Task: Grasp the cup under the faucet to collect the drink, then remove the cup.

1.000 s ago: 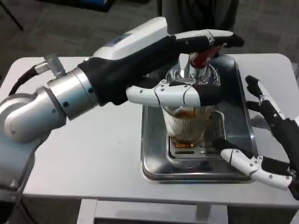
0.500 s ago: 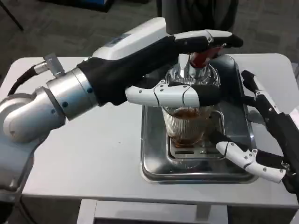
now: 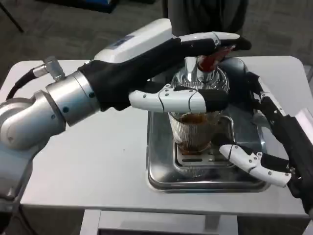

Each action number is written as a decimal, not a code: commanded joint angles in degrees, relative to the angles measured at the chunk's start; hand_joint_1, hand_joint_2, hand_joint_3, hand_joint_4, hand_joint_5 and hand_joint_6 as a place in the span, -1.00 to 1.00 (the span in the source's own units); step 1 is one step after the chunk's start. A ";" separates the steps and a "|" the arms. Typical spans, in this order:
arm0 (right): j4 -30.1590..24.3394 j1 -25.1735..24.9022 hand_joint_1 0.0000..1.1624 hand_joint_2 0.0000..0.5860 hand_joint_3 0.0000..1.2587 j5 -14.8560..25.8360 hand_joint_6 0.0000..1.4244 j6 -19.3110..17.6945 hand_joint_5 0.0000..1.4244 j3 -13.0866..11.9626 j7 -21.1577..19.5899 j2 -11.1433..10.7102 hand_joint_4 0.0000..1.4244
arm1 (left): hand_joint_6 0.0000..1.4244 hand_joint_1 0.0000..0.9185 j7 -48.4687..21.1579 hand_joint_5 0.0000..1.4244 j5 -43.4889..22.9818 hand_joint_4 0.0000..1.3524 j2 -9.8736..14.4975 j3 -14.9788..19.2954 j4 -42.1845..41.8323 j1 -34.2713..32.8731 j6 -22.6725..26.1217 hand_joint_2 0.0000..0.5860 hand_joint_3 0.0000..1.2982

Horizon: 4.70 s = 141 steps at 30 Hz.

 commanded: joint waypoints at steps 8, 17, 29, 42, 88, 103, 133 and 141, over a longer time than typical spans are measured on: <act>1.51 -0.72 0.04 -0.11 -0.96 0.27 -0.73 0.31 -0.86 0.89 -0.72 0.96 -0.97 | -0.73 -1.00 -2.66 -0.67 1.62 -0.81 2.01 -1.10 0.60 3.28 1.52 -0.69 -0.68; 3.33 -0.94 0.02 -0.12 -0.96 0.64 -0.73 -0.45 -0.86 1.30 -1.00 1.71 -0.97 | -0.73 -1.00 -2.75 -0.67 1.65 -0.81 2.12 -1.12 0.41 3.24 1.56 -0.69 -0.68; 4.70 -2.37 0.01 -0.12 -0.95 0.55 -0.72 0.13 -0.86 2.70 -1.63 2.54 -0.97 | -0.73 -1.00 -2.97 -0.67 1.44 -0.81 2.57 -0.85 0.26 3.47 1.64 -0.69 -0.68; 6.56 -3.92 -0.01 -0.10 -0.94 0.67 -0.72 -0.12 -0.86 3.84 -2.15 3.04 -0.96 | -0.73 -1.00 -2.89 -0.67 1.36 -0.81 2.67 -0.81 0.51 3.37 1.41 -0.69 -0.68; 9.98 -6.77 -0.02 -0.07 -0.93 0.80 -0.72 -0.63 -0.84 4.88 -4.12 3.91 -0.96 | -0.71 -1.00 -0.22 -0.66 -3.42 -0.81 0.73 2.27 2.86 3.96 0.94 -0.66 -0.69; 9.15 -6.43 -0.02 -0.07 -0.92 0.86 -0.72 -0.36 -0.84 4.71 -4.10 3.69 -0.97 | -0.70 -0.96 -0.27 -0.66 -3.38 -0.81 0.67 2.33 2.86 3.97 0.94 -0.65 -0.71; 7.74 -5.11 -0.02 -0.07 -0.91 1.91 -0.72 -0.70 -0.83 3.71 -3.84 3.17 -0.96 | -0.65 -0.95 2.70 -0.64 -13.14 -0.78 -3.08 10.61 -3.12 2.08 10.10 -0.64 -0.70; 7.47 -5.14 -0.02 -0.07 -0.91 2.09 -0.72 -0.54 -0.83 3.55 -3.75 3.15 -0.95 | -0.61 -0.95 1.64 -0.60 -15.14 -0.73 -1.94 12.15 -8.41 6.28 11.97 -0.64 -0.66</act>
